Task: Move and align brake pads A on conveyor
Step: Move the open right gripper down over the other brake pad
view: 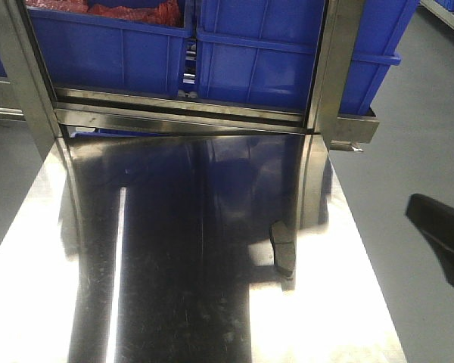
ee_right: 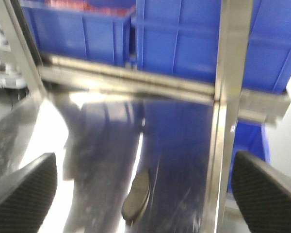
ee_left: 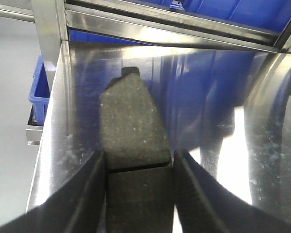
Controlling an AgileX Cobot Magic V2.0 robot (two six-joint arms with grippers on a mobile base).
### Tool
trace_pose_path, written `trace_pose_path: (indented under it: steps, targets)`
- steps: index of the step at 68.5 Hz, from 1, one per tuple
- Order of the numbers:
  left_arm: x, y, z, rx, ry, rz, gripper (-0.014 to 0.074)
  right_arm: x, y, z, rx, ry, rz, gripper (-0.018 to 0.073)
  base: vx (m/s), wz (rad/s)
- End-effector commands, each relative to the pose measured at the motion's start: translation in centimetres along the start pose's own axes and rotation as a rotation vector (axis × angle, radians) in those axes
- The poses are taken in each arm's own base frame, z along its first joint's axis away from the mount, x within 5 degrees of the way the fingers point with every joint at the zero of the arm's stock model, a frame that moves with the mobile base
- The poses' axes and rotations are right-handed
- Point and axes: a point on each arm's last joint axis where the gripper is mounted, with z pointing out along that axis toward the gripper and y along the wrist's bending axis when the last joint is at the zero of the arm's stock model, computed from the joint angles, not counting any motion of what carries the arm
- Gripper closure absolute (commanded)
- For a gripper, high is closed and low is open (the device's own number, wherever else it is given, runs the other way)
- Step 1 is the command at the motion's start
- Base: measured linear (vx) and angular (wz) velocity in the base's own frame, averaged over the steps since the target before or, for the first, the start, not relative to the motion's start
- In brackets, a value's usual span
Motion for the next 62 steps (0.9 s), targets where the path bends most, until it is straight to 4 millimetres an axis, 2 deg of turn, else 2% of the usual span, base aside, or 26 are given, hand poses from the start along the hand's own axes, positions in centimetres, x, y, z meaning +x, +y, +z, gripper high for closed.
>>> trace_pose_path:
  steps: [1,14,24,36,43,52,62]
  targets:
    - [-1.4,-0.6,-0.6,0.051,-0.099,0.008,0.0478,-1.6,-0.2,1.7,0.006,0.011,0.026,-0.0132,0.0,0.0]
    - [-1.4,-0.6,-0.6,0.051,-0.099,0.008,0.0478,-2.3,-0.7,6.5,0.024,0.124,0.105,-0.0116,0.0,0.0]
    - [-1.4,-0.6,-0.6,0.051,-0.099,0.008,0.0478,-1.7,-0.8,10.1,0.023,0.219,0.116,-0.0101,0.0,0.0]
    - [-1.4,-0.6,-0.6,0.051,-0.099,0.008,0.0478,-0.7,2.1,14.6,-0.037,0.29,0.105,-0.0099,0.0,0.0]
    - [-1.4,-0.6,-0.6,0.051,-0.099,0.008,0.0478,0.6,3.4,17.2,-0.02,0.369,0.103,-0.0094,0.0,0.0]
    - [-1.4,-0.6,-0.6,0.051,-0.099,0.008,0.0478,1.9,4.2,19.8,0.043,0.422,0.078,-0.0091,0.0,0.0]
    - [-1.4,-0.6,-0.6,0.051,-0.099,0.008,0.0478,3.3,4.3,21.9,0.094,0.436,0.087,-0.008,0.0,0.0]
